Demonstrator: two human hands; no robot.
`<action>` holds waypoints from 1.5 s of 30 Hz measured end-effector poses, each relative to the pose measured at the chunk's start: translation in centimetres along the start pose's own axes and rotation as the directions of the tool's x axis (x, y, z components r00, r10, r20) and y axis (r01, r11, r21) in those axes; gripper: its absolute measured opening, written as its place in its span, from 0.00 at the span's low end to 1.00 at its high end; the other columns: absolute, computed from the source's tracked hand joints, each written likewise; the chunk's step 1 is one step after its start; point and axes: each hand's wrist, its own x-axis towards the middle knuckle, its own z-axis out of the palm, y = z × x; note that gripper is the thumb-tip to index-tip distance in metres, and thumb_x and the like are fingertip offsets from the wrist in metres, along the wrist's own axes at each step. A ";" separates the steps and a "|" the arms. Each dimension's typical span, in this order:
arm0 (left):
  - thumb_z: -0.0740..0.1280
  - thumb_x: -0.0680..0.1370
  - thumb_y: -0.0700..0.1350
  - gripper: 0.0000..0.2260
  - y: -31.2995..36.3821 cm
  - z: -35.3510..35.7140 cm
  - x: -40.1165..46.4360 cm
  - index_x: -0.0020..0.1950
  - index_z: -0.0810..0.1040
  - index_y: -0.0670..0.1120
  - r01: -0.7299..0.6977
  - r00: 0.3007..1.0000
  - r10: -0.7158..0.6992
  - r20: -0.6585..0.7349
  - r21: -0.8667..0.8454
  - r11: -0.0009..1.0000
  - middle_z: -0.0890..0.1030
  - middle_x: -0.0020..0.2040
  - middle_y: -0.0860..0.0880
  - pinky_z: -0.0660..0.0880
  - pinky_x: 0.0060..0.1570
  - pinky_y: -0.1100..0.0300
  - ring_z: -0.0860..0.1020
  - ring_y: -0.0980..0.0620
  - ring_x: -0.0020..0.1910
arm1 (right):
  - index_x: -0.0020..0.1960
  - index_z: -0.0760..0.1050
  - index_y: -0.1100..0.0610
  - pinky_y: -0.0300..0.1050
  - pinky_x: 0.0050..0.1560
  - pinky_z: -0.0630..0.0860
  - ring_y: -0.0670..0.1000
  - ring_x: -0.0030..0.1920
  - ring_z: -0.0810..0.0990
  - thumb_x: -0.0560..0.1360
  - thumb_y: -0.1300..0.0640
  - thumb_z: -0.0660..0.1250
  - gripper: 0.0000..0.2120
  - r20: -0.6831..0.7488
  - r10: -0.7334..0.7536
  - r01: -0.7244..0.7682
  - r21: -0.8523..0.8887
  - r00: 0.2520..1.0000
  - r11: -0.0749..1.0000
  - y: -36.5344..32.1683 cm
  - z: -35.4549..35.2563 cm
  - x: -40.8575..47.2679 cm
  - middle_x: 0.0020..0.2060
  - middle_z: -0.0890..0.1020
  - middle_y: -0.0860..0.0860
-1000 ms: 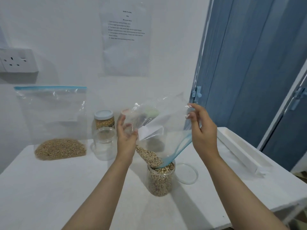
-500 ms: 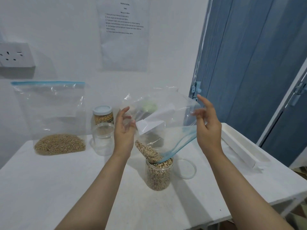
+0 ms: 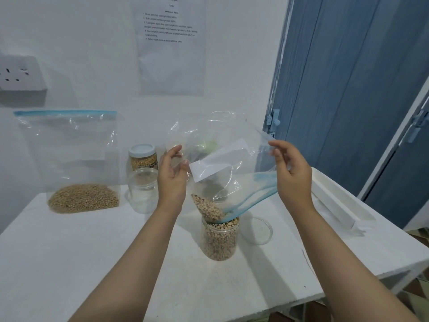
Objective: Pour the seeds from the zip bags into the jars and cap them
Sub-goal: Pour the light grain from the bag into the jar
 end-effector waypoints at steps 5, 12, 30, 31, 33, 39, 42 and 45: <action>0.65 0.81 0.39 0.19 0.4 0.4 0.1 0.60 0.76 0.65 -0.013 1.000 0.013 0.006 0.005 1.000 0.74 0.64 0.47 0.73 0.67 0.46 0.77 0.42 0.58 | 0.57 0.79 0.52 0.35 0.56 0.74 0.43 0.53 0.80 0.83 0.60 0.61 0.10 -0.028 0.020 -0.019 0.020 0.999 1.000 0.1 -0.3 0.0 0.50 0.82 0.44; 0.66 0.81 0.41 0.19 0.7 0.3 0.2 0.60 0.76 0.68 -0.046 0.999 0.046 0.022 0.019 0.999 0.75 0.64 0.47 0.73 0.67 0.44 0.77 0.40 0.61 | 0.56 0.80 0.52 0.35 0.56 0.74 0.43 0.53 0.80 0.83 0.59 0.61 0.09 -0.036 0.031 -0.030 0.027 0.999 0.999 0.1 -0.3 0.1 0.48 0.82 0.41; 0.67 0.79 0.45 0.19 1.6 0.2 0.9 0.60 0.76 0.70 -0.113 0.993 0.112 0.046 0.020 0.993 0.75 0.61 0.51 0.72 0.67 0.42 0.76 0.41 0.63 | 0.55 0.79 0.55 0.30 0.56 0.72 0.38 0.52 0.80 0.83 0.62 0.61 0.09 -0.077 0.046 -0.037 0.113 0.996 0.993 0.2 -0.6 0.5 0.48 0.82 0.43; 0.67 0.79 0.44 0.19 1.7 0.2 0.9 0.60 0.76 0.70 -0.115 0.992 0.114 0.048 0.017 0.993 0.74 0.61 0.52 0.72 0.67 0.43 0.76 0.42 0.63 | 0.55 0.79 0.55 0.30 0.56 0.72 0.38 0.52 0.80 0.83 0.62 0.61 0.09 -0.079 0.045 -0.035 0.118 0.996 0.992 0.3 -0.6 0.5 0.48 0.82 0.43; 0.67 0.80 0.43 0.20 1.8 0.3 1.1 0.59 0.76 0.70 -0.118 0.992 0.117 0.052 0.016 0.993 0.74 0.60 0.54 0.73 0.66 0.45 0.76 0.43 0.64 | 0.55 0.79 0.55 0.29 0.55 0.72 0.38 0.51 0.79 0.83 0.62 0.60 0.09 -0.078 0.047 -0.036 0.127 0.996 0.991 0.4 -0.6 0.3 0.48 0.82 0.42; 0.66 0.81 0.40 0.23 2.2 0.5 1.1 0.59 0.76 0.71 -0.152 0.986 0.150 0.073 0.012 0.988 0.74 0.61 0.52 0.74 0.64 0.51 0.77 0.44 0.62 | 0.52 0.79 0.49 0.33 0.55 0.72 0.42 0.52 0.80 0.83 0.61 0.61 0.10 -0.073 0.078 -0.066 0.147 0.994 0.987 0.9 -1.0 0.6 0.45 0.83 0.37; 0.66 0.81 0.39 0.23 2.5 0.6 1.2 0.58 0.76 0.71 -0.162 0.984 0.160 0.079 0.022 0.987 0.75 0.61 0.51 0.75 0.63 0.52 0.78 0.45 0.62 | 0.53 0.79 0.50 0.34 0.56 0.73 0.42 0.53 0.80 0.83 0.60 0.61 0.09 -0.059 0.070 -0.061 0.144 0.996 0.988 0.9 -0.9 0.5 0.45 0.83 0.36; 0.66 0.81 0.38 0.22 2.7 0.6 1.2 0.60 0.75 0.67 -0.165 0.984 0.163 0.079 0.021 0.986 0.75 0.60 0.51 0.75 0.58 0.57 0.79 0.49 0.59 | 0.53 0.79 0.50 0.34 0.56 0.73 0.42 0.52 0.80 0.83 0.61 0.61 0.10 -0.073 0.066 -0.055 0.149 0.995 0.987 0.8 -0.7 0.4 0.45 0.82 0.36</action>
